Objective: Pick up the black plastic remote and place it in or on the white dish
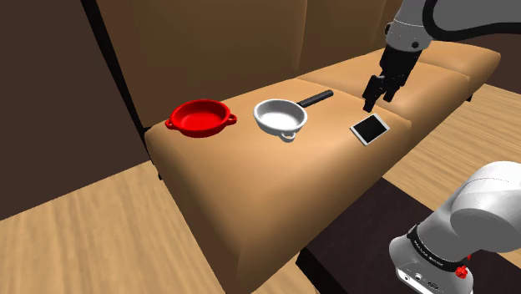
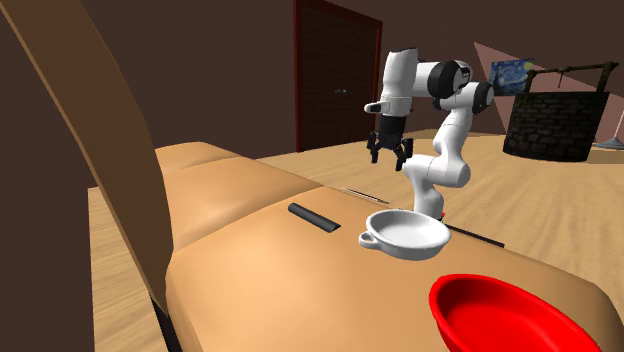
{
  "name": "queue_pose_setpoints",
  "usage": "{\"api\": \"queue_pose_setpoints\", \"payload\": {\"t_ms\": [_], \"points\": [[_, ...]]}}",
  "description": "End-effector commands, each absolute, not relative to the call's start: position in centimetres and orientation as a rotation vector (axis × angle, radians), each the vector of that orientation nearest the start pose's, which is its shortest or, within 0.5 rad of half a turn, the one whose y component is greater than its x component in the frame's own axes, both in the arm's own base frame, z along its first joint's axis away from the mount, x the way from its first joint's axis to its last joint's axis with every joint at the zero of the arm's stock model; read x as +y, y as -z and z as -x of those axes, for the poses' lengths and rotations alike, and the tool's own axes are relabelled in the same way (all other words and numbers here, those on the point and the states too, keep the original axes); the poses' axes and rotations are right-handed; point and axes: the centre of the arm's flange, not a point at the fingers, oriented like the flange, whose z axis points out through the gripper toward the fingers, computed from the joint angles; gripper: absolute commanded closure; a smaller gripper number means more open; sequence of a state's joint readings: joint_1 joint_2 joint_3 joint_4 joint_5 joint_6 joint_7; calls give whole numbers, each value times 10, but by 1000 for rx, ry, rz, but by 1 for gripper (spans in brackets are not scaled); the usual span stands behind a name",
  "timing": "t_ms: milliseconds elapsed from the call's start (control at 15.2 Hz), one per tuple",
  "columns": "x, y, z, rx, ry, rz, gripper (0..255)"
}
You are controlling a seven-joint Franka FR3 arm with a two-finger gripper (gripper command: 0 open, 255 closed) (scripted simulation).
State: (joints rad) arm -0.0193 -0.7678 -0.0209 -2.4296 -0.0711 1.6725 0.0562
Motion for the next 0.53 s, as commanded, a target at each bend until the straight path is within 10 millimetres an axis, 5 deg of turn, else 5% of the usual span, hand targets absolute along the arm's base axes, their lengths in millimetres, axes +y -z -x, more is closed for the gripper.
{"api": "queue_pose_setpoints", "payload": {"t_ms": [0,462], "points": [[-21,-559,-318,134,18,3195,0],[12,-531,-404,848,55,3148,0]]}}
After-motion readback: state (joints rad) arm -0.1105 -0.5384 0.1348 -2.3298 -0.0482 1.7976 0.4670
